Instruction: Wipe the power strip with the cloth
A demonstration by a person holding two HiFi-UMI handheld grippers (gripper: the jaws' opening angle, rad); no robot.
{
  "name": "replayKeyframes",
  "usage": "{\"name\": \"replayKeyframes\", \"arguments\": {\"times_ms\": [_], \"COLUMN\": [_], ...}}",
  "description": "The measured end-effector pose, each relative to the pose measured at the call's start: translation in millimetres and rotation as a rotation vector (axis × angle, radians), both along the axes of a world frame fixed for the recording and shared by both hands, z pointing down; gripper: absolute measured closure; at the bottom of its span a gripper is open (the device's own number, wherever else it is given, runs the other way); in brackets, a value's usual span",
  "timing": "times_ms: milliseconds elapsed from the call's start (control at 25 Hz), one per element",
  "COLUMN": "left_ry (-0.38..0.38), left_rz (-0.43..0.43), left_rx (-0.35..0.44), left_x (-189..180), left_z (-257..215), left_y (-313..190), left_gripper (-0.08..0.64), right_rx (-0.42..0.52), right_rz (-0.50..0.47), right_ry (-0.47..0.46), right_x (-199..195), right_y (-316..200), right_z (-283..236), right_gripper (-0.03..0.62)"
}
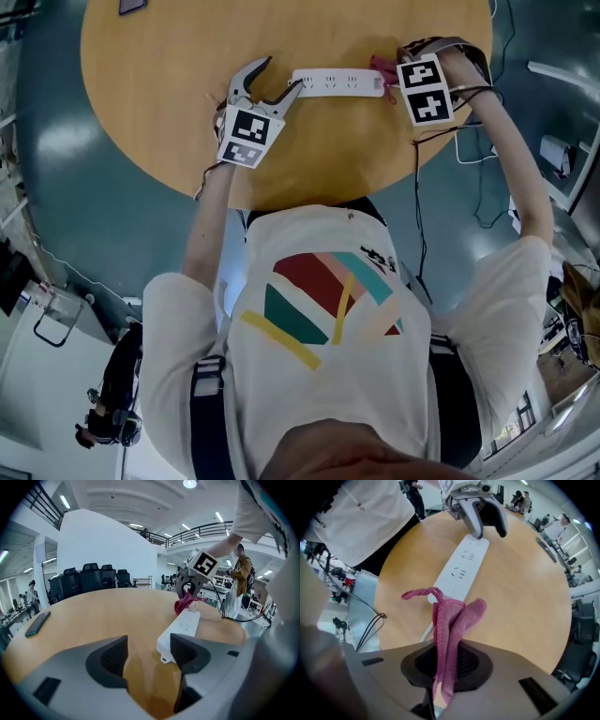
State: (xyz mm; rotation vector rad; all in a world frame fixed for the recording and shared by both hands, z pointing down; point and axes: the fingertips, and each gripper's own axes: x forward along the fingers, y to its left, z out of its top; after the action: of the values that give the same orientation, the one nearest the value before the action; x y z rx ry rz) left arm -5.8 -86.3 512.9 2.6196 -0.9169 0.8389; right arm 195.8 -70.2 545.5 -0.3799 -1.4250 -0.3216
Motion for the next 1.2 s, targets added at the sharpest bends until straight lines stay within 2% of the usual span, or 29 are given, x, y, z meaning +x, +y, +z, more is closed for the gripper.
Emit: {"name": "replayKeyframes", "arguments": {"times_ms": [120,240,360,480,560,640,720,840,920,1080,1200], "left_ry": [-0.036,0.0,0.101,0.25,0.347,0.429,0.502,0.559,0.539,0.522,0.517], "left_rz": [-0.009,-0.049,-0.119,-0.224,-0.302,-0.347,-0.353,-0.391,-0.439,-0.457,-0.453], "left_rx": [0.043,0.116,0.213,0.328,0.39,0.42,0.423,0.44,0.469,0.489,0.512], "left_x": [-4,-12,-20,-29,-36,-40,-43,-55,-63,-64,-68], "left_z": [-8,-37,-93,-166,-206,-231,-247,-260,-263,-265,-274], "left_y": [-2,-9,-24,-24,-9,16,43,70,77,84,86], "left_gripper": [0.242,0.242,0.242,0.242,0.242,0.242,0.242,0.362,0.502,0.517,0.517], "right_rx": [0.08,0.165,0.271,0.383,0.422,0.458,0.49,0.48,0.475,0.638,0.641], "right_rz": [0.177,0.439,0.713,1.049,1.262,1.387,1.432,1.471,1.485,1.473,1.457], "right_ry": [-0.138,-0.377,-0.675,-1.034,-1.272,-1.455,-1.562,-1.651,-1.692,-1.641,-1.665], "right_x": [-11,-30,-54,-70,-73,-78,-87,-100,-103,-95,-99], "right_y": [-16,-33,-39,-31,-9,19,45,71,78,82,85], "right_z": [-25,-71,-127,-191,-223,-246,-260,-273,-280,-285,-295], "right_gripper": [0.554,0.552,0.552,0.552,0.552,0.552,0.554,0.552,0.554,0.554,0.552]}}
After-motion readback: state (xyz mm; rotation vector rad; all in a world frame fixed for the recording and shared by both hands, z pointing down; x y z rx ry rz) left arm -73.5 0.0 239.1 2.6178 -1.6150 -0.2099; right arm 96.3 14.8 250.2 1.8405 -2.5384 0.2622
